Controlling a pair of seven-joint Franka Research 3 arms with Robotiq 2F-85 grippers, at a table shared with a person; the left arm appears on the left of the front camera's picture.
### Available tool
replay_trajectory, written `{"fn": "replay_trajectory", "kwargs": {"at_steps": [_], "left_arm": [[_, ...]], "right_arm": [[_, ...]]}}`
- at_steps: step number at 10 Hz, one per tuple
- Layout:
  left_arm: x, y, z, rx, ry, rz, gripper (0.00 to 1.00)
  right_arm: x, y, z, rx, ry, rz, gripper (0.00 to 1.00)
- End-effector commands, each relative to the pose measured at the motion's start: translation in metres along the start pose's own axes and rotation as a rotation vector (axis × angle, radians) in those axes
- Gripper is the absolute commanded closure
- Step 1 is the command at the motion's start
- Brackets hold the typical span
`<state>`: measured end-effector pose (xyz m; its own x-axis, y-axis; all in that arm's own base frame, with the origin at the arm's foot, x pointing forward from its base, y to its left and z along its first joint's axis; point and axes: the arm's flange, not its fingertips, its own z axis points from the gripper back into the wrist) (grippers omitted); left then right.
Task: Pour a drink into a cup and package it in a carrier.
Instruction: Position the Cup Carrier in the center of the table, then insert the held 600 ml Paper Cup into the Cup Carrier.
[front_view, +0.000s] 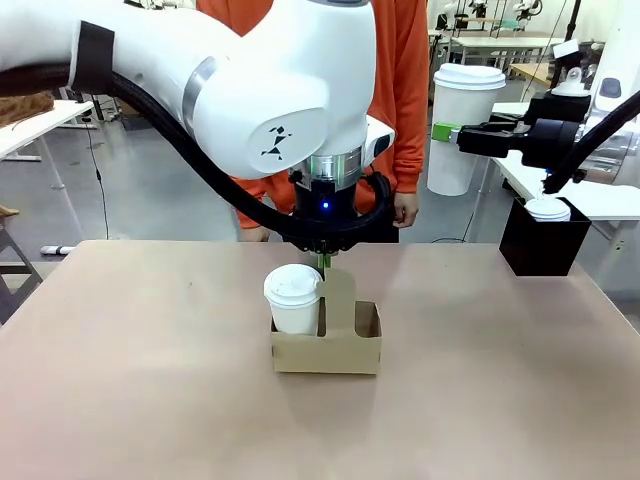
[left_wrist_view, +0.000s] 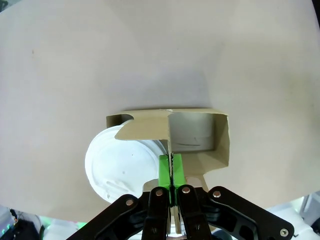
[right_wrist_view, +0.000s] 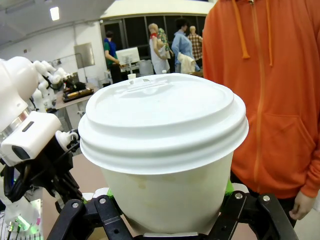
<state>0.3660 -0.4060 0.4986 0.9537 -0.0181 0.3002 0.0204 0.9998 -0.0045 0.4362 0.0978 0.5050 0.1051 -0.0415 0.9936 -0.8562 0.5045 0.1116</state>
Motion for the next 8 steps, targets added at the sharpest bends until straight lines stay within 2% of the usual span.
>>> {"fn": "replay_trajectory", "kwargs": {"at_steps": [1,2,3,4,8], "left_arm": [[-0.0021,0.0047,-0.0137,-0.003,-0.012,0.023,0.98],[-0.0025,0.0056,-0.0171,-0.006,-0.006,0.020,0.98],[-0.0036,0.0073,-0.0195,0.005,0.042,-0.017,0.98],[0.0021,0.0016,-0.0105,-0.005,0.009,0.004,0.98],[0.0021,0.0016,-0.0105,-0.005,0.009,0.004,0.98]], "right_arm": [[0.0040,0.0010,-0.0015,0.004,-0.011,0.001,0.20],[0.0040,0.0010,-0.0015,0.004,-0.011,0.001,0.20],[0.0040,0.0010,-0.0015,0.004,-0.011,0.001,0.20],[0.0040,0.0010,-0.0015,0.004,-0.011,0.001,0.20],[0.0040,0.0010,-0.0015,0.004,-0.011,0.001,0.20]]}}
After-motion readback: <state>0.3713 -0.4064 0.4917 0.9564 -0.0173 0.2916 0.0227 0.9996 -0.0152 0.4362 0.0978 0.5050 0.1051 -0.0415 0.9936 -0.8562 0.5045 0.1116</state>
